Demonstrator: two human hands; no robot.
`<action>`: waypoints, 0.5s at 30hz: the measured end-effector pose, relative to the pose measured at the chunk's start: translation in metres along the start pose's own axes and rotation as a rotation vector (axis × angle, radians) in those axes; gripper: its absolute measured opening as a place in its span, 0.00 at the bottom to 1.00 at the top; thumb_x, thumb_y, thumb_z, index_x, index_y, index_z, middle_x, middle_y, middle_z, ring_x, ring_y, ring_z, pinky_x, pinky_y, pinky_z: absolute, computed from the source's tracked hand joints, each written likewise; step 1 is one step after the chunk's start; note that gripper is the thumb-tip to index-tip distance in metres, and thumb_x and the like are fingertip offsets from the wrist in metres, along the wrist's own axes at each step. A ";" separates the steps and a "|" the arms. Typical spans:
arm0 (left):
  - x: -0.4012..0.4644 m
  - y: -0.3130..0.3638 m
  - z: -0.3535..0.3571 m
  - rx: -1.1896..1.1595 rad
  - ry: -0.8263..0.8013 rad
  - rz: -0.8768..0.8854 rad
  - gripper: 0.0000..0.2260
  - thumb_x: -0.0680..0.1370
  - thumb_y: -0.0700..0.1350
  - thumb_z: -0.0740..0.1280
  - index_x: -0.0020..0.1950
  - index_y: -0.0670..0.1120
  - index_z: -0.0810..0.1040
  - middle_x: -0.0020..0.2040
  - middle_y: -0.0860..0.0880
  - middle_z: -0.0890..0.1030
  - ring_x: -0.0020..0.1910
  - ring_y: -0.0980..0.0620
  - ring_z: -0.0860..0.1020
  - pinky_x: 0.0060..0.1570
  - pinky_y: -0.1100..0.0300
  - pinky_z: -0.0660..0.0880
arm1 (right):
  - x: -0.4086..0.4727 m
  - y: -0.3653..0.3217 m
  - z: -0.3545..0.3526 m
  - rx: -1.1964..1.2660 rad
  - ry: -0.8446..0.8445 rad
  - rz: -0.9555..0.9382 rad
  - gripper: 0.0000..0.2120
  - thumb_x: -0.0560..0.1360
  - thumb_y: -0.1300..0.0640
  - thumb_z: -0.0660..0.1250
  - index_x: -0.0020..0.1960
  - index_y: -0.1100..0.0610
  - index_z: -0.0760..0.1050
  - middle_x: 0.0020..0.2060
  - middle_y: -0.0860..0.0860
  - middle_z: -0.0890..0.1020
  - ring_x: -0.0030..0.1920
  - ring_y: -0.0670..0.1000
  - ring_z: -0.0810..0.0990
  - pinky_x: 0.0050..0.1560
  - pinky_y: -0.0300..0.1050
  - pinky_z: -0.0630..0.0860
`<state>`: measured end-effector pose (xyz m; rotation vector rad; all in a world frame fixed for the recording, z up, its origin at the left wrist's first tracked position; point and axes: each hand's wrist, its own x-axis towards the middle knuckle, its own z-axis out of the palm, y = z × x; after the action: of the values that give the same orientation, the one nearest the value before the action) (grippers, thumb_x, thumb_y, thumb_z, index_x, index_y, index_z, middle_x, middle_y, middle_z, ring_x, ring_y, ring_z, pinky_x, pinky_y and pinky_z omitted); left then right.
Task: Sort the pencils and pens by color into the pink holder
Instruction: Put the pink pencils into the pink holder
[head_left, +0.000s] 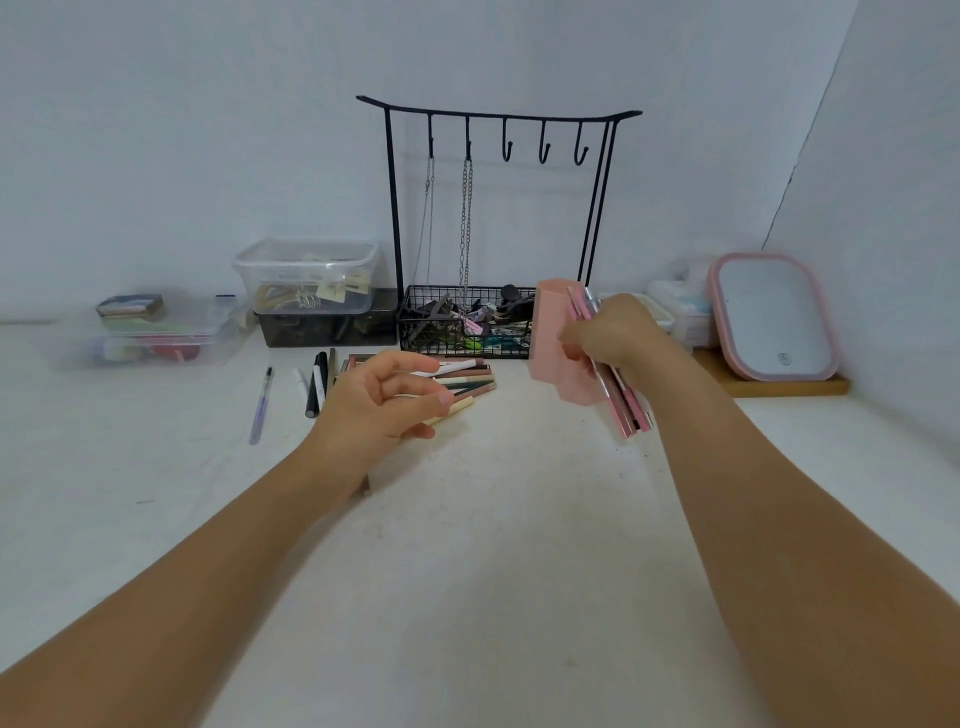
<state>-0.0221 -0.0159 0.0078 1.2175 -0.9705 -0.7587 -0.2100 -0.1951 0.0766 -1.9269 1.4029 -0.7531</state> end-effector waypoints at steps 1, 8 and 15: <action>0.000 0.000 0.000 0.003 0.000 0.000 0.22 0.65 0.44 0.79 0.58 0.45 0.82 0.44 0.46 0.87 0.46 0.46 0.84 0.43 0.54 0.80 | -0.002 0.000 -0.001 0.019 -0.045 0.022 0.04 0.73 0.64 0.69 0.40 0.63 0.76 0.31 0.55 0.81 0.25 0.50 0.78 0.32 0.42 0.76; 0.002 -0.002 -0.001 0.012 0.007 -0.005 0.16 0.71 0.38 0.77 0.57 0.46 0.82 0.43 0.46 0.87 0.45 0.47 0.84 0.40 0.56 0.79 | -0.021 -0.021 -0.023 0.324 -0.513 0.159 0.04 0.78 0.64 0.69 0.50 0.65 0.76 0.32 0.56 0.83 0.27 0.48 0.80 0.25 0.38 0.74; 0.002 -0.003 -0.001 0.011 0.006 0.007 0.18 0.68 0.43 0.78 0.57 0.46 0.82 0.43 0.46 0.87 0.44 0.47 0.84 0.39 0.57 0.79 | -0.002 -0.026 -0.033 1.307 0.187 -0.135 0.06 0.78 0.61 0.70 0.45 0.59 0.74 0.32 0.54 0.81 0.28 0.50 0.77 0.34 0.46 0.79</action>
<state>-0.0204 -0.0175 0.0055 1.2251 -0.9745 -0.7442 -0.2200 -0.1929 0.1171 -0.9016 0.5222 -1.4475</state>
